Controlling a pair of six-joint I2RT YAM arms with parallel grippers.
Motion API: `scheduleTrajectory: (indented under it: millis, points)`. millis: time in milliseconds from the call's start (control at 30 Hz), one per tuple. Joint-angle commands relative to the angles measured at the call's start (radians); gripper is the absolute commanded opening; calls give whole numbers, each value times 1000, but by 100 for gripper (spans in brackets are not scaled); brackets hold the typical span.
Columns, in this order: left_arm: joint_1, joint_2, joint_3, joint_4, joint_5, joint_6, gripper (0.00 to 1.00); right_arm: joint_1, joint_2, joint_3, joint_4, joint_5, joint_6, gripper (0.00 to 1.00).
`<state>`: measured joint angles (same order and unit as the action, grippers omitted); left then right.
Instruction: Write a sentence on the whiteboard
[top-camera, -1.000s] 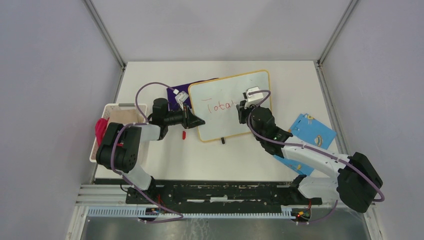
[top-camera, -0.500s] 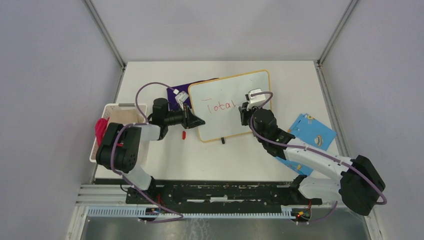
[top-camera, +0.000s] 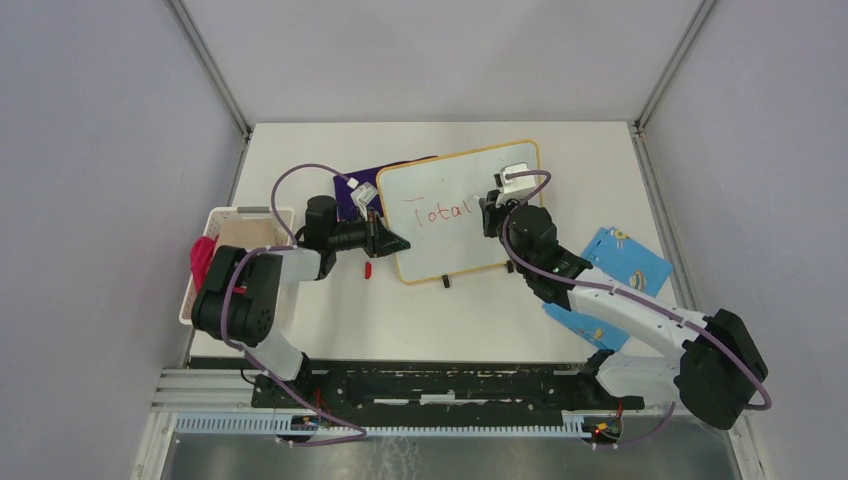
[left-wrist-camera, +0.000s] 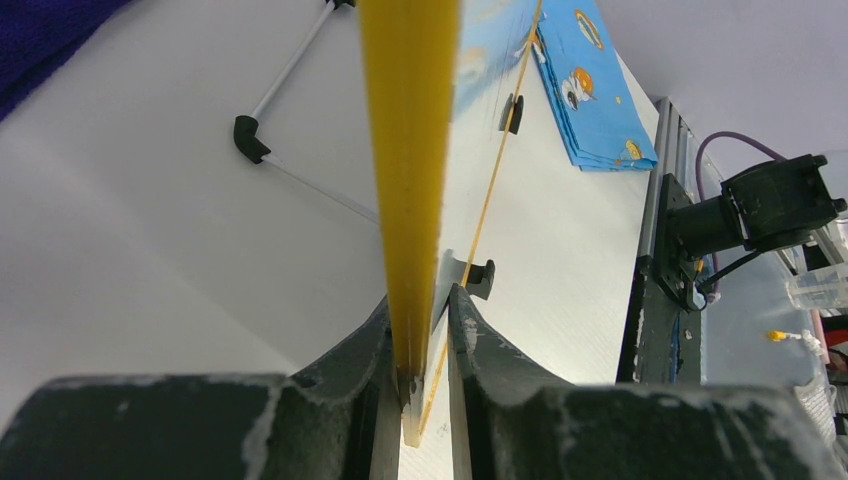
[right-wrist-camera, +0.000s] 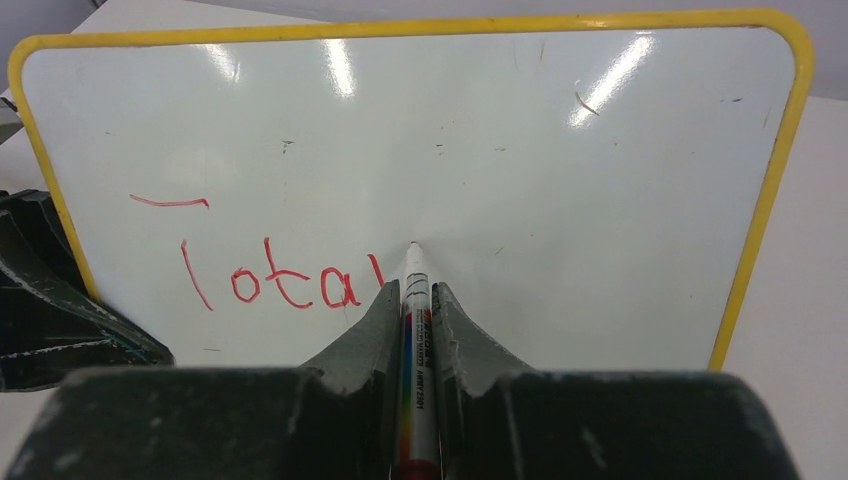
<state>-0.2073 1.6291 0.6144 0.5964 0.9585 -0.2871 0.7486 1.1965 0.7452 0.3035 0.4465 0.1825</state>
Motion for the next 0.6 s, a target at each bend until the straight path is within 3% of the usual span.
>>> scheduleTrajectory:
  millis: [0, 567]
  points:
    - [-3, 18, 4, -81, -148, 89, 2, -11, 16, 42, 31, -1, -8, 0]
    - [-3, 14, 5, -84, -152, 90, 2, -14, -15, -65, 39, -28, 32, 0]
